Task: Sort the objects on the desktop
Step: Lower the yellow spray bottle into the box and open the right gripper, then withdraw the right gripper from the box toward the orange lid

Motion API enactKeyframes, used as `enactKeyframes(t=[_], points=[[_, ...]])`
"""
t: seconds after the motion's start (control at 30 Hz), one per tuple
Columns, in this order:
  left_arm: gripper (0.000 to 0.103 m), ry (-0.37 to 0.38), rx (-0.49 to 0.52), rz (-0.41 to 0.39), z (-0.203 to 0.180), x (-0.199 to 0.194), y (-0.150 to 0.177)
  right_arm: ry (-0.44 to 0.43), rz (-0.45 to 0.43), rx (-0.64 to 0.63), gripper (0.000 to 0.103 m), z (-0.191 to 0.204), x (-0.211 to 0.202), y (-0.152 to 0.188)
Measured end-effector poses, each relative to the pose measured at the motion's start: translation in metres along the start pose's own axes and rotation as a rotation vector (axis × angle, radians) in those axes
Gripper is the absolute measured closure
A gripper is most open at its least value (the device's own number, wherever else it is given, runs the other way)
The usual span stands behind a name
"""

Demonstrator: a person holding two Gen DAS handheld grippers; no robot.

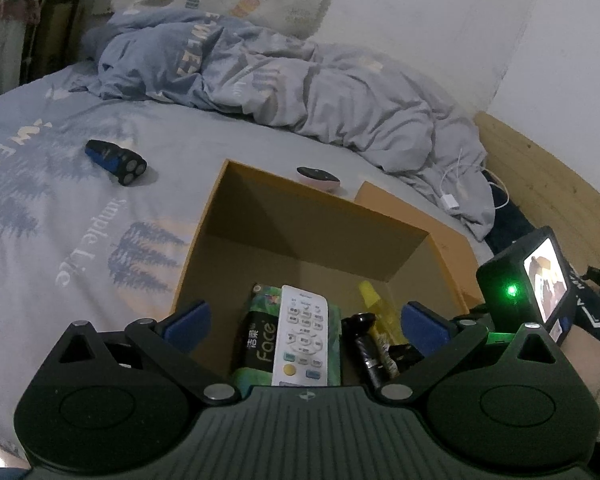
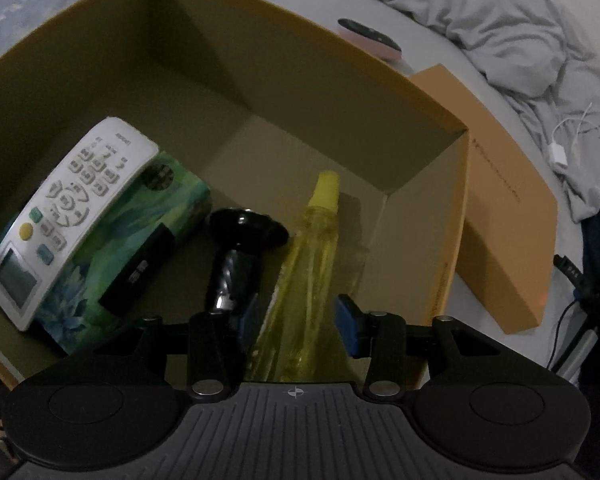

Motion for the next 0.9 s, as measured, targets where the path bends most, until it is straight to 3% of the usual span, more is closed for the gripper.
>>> enactKeyframes(t=[0.7, 0.9], points=[[0.000, 0.003, 0.020, -0.020, -0.009, 0.000, 0.000, -0.056, -0.117, 0.051, 0.056, -0.006, -0.051, 0.008], [0.000, 0.002, 0.039, -0.020, -0.012, 0.000, 0.002, -0.076, -0.171, 0.063, 0.048, -0.009, -0.072, 0.012]])
Point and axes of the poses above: each gripper's, at about its wrist camera, not at the fingertips, and x roughly the way its jaws point, z to its left, y to its underside, the point moved 9 cm from there along x, roughly the way its jaws point, and after that the axes turned 6 degrees about -z, right-handed, at the moved point
